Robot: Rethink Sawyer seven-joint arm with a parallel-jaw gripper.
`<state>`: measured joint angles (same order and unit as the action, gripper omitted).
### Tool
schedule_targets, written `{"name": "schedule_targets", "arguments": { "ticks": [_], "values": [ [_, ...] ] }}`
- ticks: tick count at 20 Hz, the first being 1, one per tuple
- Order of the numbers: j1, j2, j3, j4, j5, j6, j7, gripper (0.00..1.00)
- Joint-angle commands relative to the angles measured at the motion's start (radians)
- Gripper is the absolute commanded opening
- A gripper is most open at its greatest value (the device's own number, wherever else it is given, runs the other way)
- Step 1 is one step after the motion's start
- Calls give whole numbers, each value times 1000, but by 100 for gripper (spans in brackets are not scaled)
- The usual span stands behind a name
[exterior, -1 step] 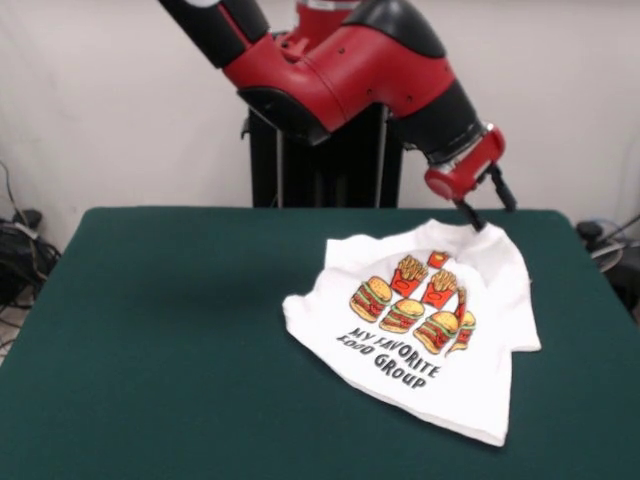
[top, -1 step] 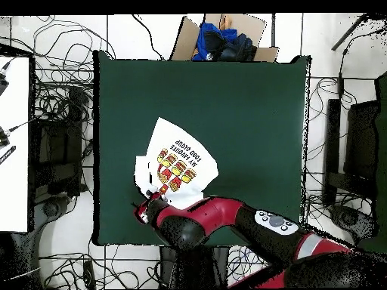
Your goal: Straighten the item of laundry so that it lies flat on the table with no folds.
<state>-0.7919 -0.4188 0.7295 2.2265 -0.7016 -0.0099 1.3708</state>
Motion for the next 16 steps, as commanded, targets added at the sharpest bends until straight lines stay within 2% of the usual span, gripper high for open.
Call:
{"name": "schedule_targets", "arguments": {
  "ticks": [1, 2, 7, 16],
  "values": [
    [42, -212, -18, 8, 156, 174, 186, 100],
    [45, -250, -22, 16, 181, 191, 188, 100],
    [58, -301, -47, 20, 208, 189, 170, 100],
    [58, -280, -45, 20, 210, 153, 155, 100]
  ]
}}
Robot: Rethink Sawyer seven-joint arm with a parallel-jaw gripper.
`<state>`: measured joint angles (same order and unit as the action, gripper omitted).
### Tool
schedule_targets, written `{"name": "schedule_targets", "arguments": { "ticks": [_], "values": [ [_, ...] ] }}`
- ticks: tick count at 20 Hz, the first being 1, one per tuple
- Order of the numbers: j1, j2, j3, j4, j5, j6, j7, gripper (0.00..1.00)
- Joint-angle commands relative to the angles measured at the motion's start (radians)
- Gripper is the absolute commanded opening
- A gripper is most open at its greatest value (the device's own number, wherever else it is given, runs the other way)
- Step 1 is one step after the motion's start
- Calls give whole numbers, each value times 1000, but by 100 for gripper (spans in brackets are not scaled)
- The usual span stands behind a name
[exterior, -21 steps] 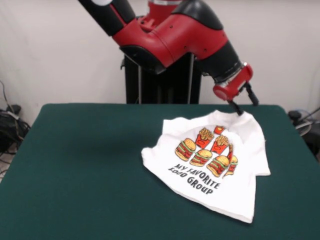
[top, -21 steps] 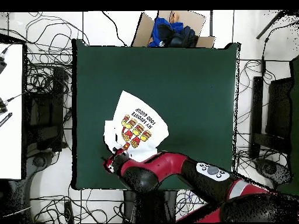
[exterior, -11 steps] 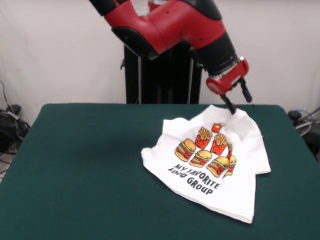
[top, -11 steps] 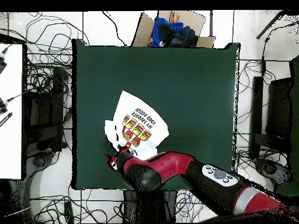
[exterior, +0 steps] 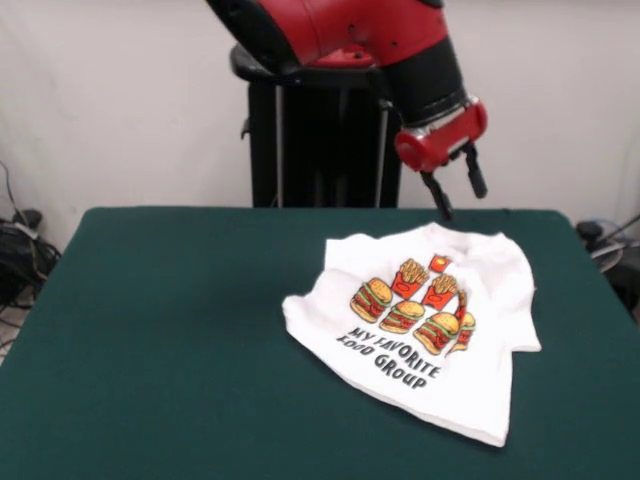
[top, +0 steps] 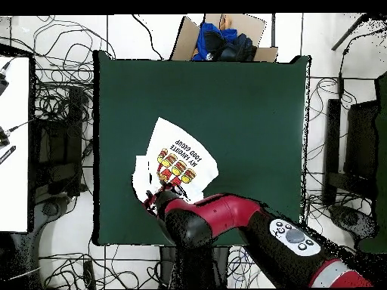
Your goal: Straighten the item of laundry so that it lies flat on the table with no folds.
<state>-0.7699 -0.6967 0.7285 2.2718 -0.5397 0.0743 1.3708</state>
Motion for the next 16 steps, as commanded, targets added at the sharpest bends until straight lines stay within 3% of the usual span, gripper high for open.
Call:
{"name": "schedule_targets", "arguments": {
  "ticks": [1, 5, 10, 16],
  "values": [
    [39, -3, -51, -26, 46, 68, 156, 100],
    [89, -43, -119, -52, 44, 67, 179, 100],
    [225, -109, -282, -137, 68, 84, 227, 100],
    [187, -162, -224, -128, 111, 44, 187, 100]
  ]
}}
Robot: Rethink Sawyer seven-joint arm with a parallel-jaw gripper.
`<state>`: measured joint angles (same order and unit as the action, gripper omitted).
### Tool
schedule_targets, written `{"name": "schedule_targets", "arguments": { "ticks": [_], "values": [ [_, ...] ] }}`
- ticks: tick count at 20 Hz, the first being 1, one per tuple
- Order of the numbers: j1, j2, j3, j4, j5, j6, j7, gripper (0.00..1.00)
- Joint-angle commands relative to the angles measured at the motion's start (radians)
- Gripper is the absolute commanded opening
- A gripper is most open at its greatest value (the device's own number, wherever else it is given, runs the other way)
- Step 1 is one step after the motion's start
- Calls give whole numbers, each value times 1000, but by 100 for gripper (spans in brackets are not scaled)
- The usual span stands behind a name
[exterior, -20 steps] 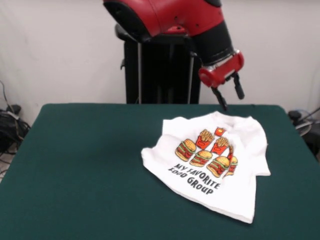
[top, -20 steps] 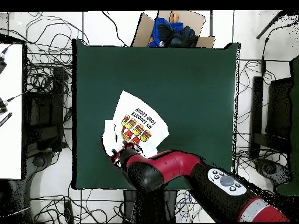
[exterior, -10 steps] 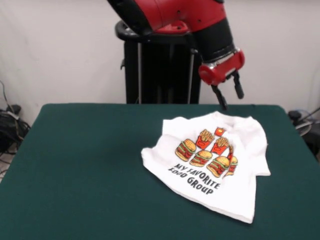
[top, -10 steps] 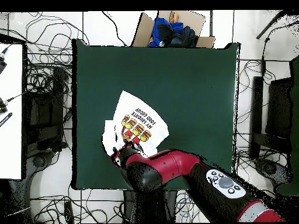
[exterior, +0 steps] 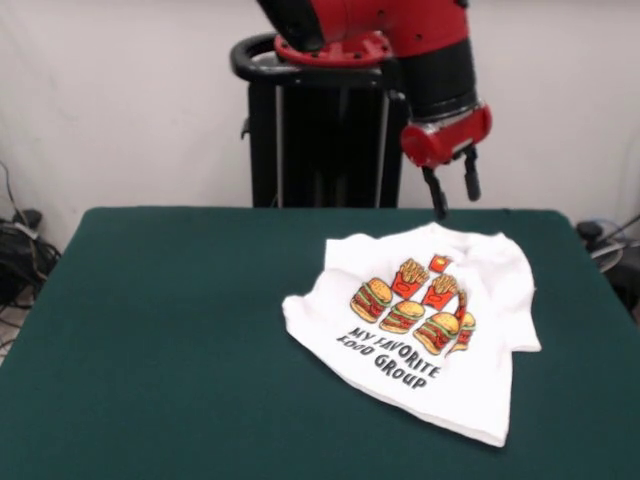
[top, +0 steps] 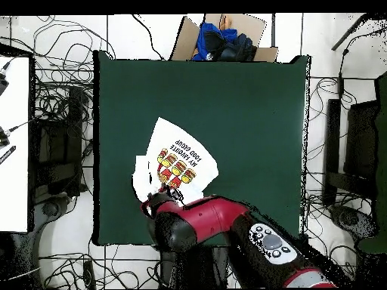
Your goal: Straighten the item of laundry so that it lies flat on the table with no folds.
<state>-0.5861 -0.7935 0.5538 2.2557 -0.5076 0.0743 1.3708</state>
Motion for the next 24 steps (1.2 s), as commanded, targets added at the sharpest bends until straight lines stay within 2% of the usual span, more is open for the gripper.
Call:
{"name": "schedule_targets", "arguments": {
  "ticks": [1, 9, 12, 15, 18, 24],
  "values": [
    [-3, -72, -38, -112, 84, 47, 180, 100],
    [-99, -160, 119, -88, 154, 32, 159, 100],
    [-62, -143, 71, -131, 139, 28, 140, 100],
    [25, -82, -31, -205, 126, 65, 140, 100],
    [63, 0, -51, -268, 158, 125, 148, 100],
    [127, 39, -85, -350, 210, 160, 167, 100]
  ]
}}
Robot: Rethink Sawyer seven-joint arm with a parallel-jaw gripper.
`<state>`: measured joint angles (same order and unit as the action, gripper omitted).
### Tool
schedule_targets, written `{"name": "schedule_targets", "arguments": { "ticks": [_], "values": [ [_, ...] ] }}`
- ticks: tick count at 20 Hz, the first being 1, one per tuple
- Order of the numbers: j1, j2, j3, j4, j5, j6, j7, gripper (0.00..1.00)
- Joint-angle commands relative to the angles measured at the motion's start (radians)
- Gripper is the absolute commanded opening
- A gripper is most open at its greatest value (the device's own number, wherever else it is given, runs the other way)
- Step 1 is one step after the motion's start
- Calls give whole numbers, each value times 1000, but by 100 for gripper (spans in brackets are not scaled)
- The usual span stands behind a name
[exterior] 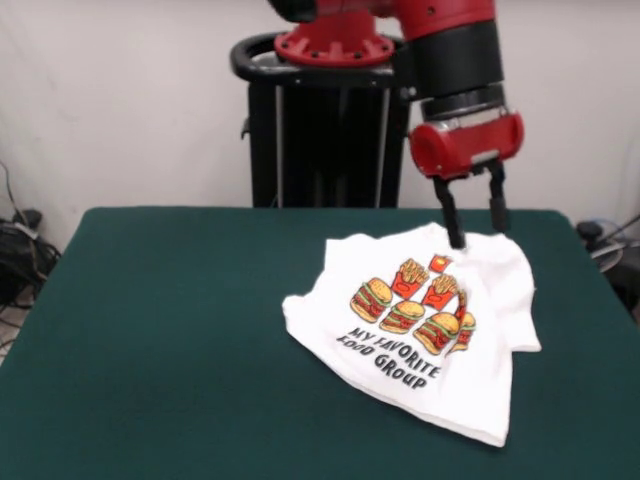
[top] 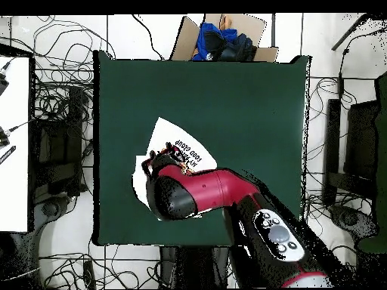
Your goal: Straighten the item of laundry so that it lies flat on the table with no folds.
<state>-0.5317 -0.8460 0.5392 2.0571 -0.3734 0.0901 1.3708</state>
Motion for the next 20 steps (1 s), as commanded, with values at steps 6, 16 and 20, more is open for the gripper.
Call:
{"name": "schedule_targets", "arguments": {
  "ticks": [6, 16, 20],
  "values": [
    [141, 100, -155, -208, 70, 146, 167, 100],
    [197, 126, -261, -251, 50, 231, 129, 100],
    [205, 161, -265, -253, 37, 200, 129, 100]
  ]
}}
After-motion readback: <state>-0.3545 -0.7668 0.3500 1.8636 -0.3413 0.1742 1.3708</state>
